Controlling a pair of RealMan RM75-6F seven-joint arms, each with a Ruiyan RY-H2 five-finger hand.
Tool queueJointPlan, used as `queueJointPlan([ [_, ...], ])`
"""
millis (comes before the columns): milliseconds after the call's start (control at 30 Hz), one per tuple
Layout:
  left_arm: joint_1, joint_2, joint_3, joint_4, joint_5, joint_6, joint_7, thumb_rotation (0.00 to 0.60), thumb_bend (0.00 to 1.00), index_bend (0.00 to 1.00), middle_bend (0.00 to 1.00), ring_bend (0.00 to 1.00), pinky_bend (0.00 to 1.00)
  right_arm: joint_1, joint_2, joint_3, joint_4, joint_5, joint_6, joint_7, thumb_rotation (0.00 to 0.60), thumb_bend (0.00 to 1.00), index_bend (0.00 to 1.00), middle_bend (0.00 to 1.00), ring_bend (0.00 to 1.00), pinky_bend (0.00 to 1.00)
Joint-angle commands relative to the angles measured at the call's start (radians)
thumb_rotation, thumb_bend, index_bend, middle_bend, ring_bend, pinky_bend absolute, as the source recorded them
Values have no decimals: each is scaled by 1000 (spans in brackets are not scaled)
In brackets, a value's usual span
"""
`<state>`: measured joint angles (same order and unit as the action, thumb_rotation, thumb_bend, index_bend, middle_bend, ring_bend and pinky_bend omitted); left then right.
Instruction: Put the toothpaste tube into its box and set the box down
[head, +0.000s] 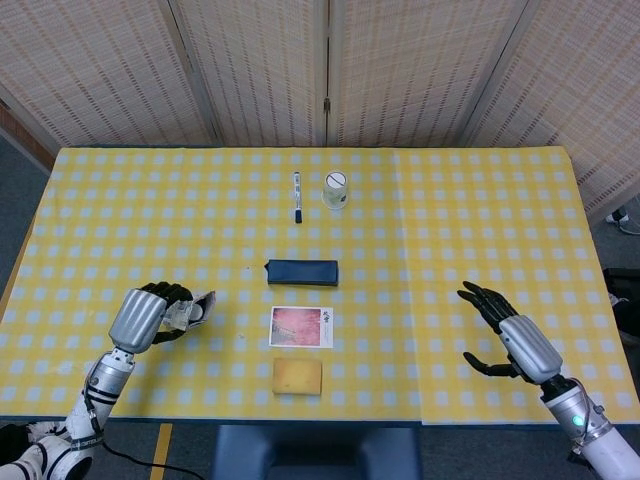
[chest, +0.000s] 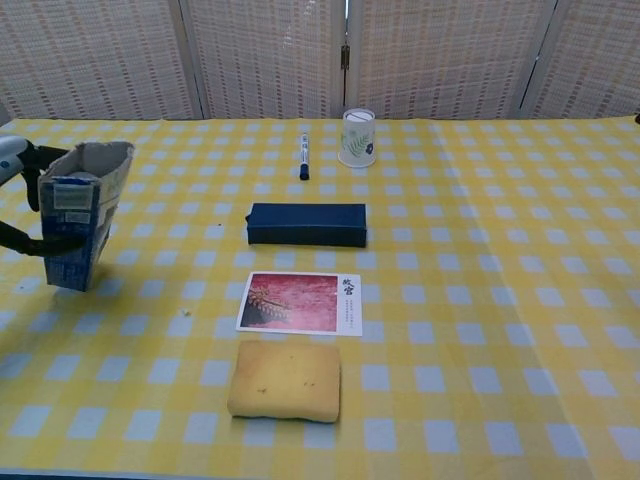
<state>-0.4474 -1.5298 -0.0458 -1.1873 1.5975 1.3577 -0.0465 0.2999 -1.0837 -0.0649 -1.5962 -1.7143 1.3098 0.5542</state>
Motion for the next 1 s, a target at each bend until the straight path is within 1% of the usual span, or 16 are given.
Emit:
queueJointPlan([
  [33, -21, -21, 22, 18, 0, -66, 89, 600, 274, 599, 580, 485, 578, -2, 3, -4, 4, -5, 9, 10, 600, 371, 0, 0, 0, 0],
  [200, -27, -55, 29, 37, -2, -86, 68, 600, 274, 588, 580, 479, 578, -15, 10, -4, 14, -2, 37, 7, 600, 371, 0, 0, 0, 0],
  [367, -40, -94, 51, 70, 3, -129, 44, 600, 274, 578, 580, 471, 575, -34, 5, 7, 21, 17, 70, -11, 600, 371, 0, 0, 0, 0],
  [467, -47, -107, 56, 85, 1, -152, 37, 600, 274, 565, 580, 454, 557, -38, 4, 6, 26, 15, 78, 3, 600, 371, 0, 0, 0, 0],
  [533, -51, -111, 56, 86, -8, -170, 24, 600, 273, 531, 572, 428, 529, -39, 3, 5, 33, 14, 81, 13, 600, 371, 0, 0, 0, 0],
  [600, -54, -112, 53, 77, -22, -188, 9, 600, 263, 466, 536, 381, 460, -39, 3, 3, 42, 14, 81, 35, 600, 371, 0, 0, 0, 0],
  [667, -57, -112, 53, 77, -16, -182, 3, 600, 243, 389, 432, 272, 334, -38, 2, 3, 52, 13, 82, 50, 600, 371, 0, 0, 0, 0],
  [733, -57, -112, 55, 75, -9, -172, -9, 600, 232, 337, 364, 200, 263, -38, 2, 2, 58, 11, 83, 58, 600, 371, 0, 0, 0, 0],
  [800, -57, -108, 56, 67, -5, -167, -20, 600, 216, 258, 278, 117, 187, -38, 1, 2, 61, 11, 85, 59, 600, 371, 0, 0, 0, 0],
  [900, -57, -98, 59, 51, 5, -155, -26, 600, 199, 168, 194, 45, 109, -39, 2, 1, 61, 10, 86, 57, 600, 371, 0, 0, 0, 0],
  [967, -54, -88, 60, 37, 13, -138, -28, 600, 189, 120, 154, 13, 54, -41, 4, 1, 58, 11, 89, 52, 600, 371, 0, 0, 0, 0],
  [1000, -52, -79, 60, 24, 17, -127, -27, 600, 188, 113, 148, 7, 43, -44, 6, 1, 56, 12, 91, 47, 600, 371, 0, 0, 0, 0],
])
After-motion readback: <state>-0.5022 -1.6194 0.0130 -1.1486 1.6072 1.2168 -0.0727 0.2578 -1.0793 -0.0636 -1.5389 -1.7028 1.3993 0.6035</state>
